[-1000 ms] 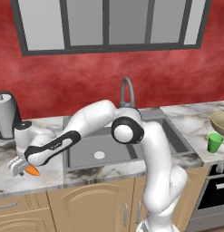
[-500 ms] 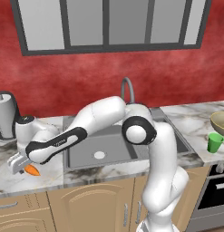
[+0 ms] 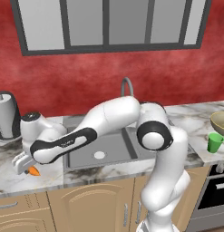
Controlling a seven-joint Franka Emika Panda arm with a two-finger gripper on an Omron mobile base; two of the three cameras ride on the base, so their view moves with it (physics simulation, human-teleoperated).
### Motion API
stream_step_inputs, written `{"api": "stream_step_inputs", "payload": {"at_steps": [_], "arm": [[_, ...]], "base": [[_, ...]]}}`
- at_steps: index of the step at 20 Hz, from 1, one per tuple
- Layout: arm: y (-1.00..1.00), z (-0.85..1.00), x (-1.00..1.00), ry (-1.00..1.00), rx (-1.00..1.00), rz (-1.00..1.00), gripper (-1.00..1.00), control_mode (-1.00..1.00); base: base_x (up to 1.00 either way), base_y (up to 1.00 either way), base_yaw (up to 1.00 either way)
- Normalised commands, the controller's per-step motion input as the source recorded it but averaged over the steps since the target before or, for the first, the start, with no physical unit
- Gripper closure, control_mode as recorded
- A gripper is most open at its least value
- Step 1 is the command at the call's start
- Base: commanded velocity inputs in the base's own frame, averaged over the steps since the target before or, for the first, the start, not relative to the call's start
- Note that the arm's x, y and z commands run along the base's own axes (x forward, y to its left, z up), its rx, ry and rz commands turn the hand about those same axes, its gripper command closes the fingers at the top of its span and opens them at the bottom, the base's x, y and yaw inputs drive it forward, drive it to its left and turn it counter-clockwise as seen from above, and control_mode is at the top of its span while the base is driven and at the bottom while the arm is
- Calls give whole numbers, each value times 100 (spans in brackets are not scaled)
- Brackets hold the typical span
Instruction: Remove the sweet potato and carrot from the sink. Then move the bowl and cup from the counter to the sink for washing.
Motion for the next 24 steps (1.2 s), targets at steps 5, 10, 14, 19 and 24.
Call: {"api": "stream_step_inputs", "payload": {"at_steps": [5, 10, 14, 19, 24], "arm": [[-33, 31, -19, 0, 0, -9, -100, -100], [-34, 29, -16, 0, 0, -11, -100, -100], [-38, 20, -18, 0, 0, -11, -100, -100], [-40, 13, -12, 0, 0, -12, -100, -100], [-42, 11, -13, 0, 0, -14, -100, -100]], "base": [[0, 0, 0], [0, 0, 0], [0, 0, 0], [0, 0, 0], [0, 0, 0]]}}
